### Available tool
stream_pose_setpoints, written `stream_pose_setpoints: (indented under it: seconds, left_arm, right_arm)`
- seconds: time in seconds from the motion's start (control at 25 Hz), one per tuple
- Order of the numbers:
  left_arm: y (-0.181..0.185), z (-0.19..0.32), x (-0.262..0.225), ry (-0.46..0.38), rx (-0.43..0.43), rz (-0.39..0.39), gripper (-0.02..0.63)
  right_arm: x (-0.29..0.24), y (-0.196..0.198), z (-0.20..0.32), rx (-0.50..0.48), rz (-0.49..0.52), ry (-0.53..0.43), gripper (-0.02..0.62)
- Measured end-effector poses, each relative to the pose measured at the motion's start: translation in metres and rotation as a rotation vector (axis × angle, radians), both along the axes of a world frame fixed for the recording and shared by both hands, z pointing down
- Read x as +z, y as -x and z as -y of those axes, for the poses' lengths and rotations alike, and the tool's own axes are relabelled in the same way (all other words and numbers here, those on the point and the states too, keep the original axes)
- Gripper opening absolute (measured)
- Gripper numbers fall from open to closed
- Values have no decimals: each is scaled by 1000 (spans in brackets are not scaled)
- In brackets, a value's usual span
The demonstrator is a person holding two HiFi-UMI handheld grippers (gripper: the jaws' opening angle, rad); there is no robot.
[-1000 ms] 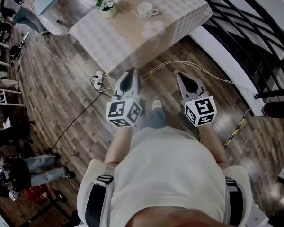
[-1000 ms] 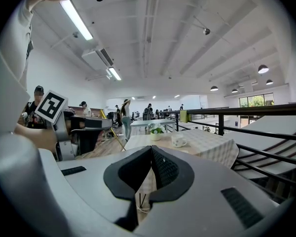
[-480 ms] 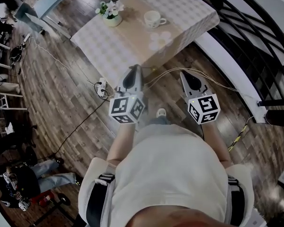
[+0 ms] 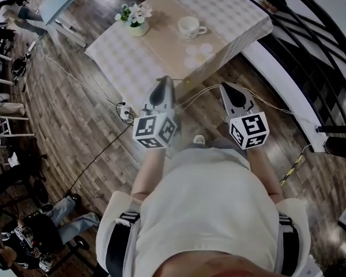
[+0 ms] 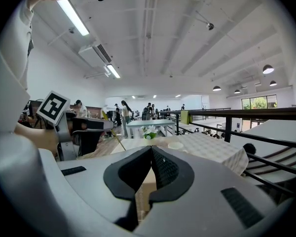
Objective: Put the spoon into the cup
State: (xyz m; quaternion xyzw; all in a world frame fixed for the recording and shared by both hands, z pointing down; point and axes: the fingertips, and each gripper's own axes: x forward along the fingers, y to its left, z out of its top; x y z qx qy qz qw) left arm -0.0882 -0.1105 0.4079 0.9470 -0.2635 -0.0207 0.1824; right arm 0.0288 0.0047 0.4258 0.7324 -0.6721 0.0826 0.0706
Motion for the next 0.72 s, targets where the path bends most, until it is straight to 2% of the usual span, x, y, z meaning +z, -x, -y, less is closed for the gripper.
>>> stream_pose_setpoints:
  seconds: [0.32,0.72]
  left_arm:
    - [-21,22,-1,8,-25,2,5]
    - [-64,69,-3,17,-122,-3,5]
  right_arm:
    - [2,-21,23,-32,22,2,2]
    - [-10,-73,86,-162,-16,-4,2]
